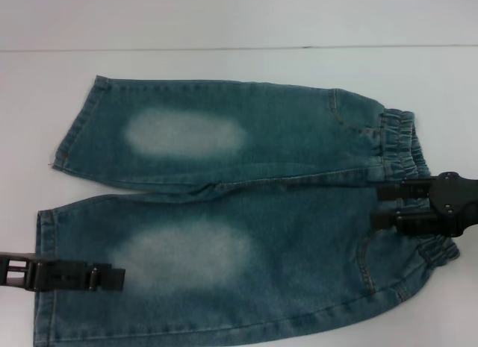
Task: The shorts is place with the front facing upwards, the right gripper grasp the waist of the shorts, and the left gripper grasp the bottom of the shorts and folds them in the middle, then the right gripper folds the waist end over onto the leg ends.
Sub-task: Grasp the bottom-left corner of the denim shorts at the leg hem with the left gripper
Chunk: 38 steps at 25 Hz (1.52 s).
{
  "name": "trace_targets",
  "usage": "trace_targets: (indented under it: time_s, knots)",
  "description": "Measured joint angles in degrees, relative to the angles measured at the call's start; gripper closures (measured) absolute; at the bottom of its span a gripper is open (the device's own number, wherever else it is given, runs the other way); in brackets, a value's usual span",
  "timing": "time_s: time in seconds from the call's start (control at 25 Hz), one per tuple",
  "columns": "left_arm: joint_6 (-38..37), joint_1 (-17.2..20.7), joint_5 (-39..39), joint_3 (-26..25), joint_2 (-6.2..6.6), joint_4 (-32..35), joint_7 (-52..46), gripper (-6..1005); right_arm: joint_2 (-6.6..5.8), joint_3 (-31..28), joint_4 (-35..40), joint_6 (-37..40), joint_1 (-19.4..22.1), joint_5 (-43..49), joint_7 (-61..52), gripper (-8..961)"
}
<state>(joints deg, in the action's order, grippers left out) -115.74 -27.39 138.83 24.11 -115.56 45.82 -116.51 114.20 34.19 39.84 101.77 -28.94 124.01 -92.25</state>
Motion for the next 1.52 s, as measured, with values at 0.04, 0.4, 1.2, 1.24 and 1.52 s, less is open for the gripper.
trace_targets:
  time_s: [0.04, 0.4, 1.2, 1.24, 1.52]
  knots:
    - [-0.11, 0.08, 0.00, 0.01, 0.05, -0.01, -0.26, 219, 0.04, 0.00, -0.02, -0.02, 0.08, -0.05, 0.00, 214]
    - [-0.65, 1.16, 0.55, -1.47, 0.96, 1.97, -5.27, 218, 0.71, 0.04, 0.31, 0.61, 0.25, -0.17, -0.03, 215]
    - [1.05, 2.55, 14.49, -5.43, 2.31, 6.18, -16.01, 219, 0.59, -0.09, 0.32, 1.56, -0.58, -0.28, 1.37, 216]
    - [1.37, 2.55, 14.96, -5.37, 2.29, 6.15, -16.07, 218, 0.59, -0.09, 0.32, 1.56, -0.61, -0.28, 1.37, 216]
    - [3.35, 2.49, 16.70, -5.03, 2.08, 5.79, -16.10, 221, 0.64, -0.09, 0.32, 1.03, -0.83, -0.27, 1.38, 216]
